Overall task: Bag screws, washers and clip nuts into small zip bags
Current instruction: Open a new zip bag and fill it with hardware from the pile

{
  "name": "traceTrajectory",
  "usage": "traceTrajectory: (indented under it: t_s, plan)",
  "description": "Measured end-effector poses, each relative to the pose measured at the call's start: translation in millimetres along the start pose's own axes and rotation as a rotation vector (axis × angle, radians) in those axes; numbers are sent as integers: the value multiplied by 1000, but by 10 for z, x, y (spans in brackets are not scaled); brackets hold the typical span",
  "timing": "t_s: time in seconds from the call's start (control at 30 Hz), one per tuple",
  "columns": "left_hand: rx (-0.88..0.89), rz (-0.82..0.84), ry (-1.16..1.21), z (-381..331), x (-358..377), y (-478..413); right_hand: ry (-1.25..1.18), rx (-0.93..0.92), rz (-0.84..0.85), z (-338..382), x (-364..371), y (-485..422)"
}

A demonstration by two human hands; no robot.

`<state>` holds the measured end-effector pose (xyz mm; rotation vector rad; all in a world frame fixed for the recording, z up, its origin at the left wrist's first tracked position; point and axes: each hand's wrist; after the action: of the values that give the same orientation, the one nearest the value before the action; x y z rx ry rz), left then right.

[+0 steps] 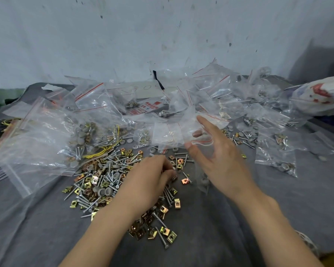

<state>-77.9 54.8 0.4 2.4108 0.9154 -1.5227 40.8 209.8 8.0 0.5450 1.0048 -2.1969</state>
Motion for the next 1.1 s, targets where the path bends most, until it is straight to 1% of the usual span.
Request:
traceTrajectory:
  t_s: [0.1, 0.23, 0.37, 0.47, 0.57, 0.7, 0.8, 0.93, 1.1]
  plan:
    - [-54, -66, 154, 42, -11, -10, 2, -1, 2, 18, -7, 2]
    - [-88, -161, 294, 82, -64, -30, 11, -14, 0, 33, 0, -6]
    - [-138, -138, 381, 97, -111, -24, 15, -21, 1, 38, 7, 0]
    - [-140, -167, 376, 84, -143, -18, 11, -22, 8, 45, 7, 2]
    - [-151, -233, 519, 42, -230, -31, 18, -28, 13, 53, 9, 5]
    - [-94, -302, 636, -43, -389, -94, 25, -32, 13, 66, 23, 18]
    - [-22, -322, 582, -127, -459, -149, 29, -45, 19, 71, 43, 22]
    - [65, -278, 474, -261, -496, -188, -3, -35, 28, 83, 64, 11]
    - [123, -279, 419, -357, -515, -213, -19, -36, 51, 92, 53, 16]
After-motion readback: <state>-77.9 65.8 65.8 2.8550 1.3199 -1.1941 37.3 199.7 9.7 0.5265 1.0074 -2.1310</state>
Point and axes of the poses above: each hand's wrist, its own y-axis away from the middle knuckle, its own x-axis out of the palm, z = x × y, and after that the axes turned 1 degree about -z, right-handed
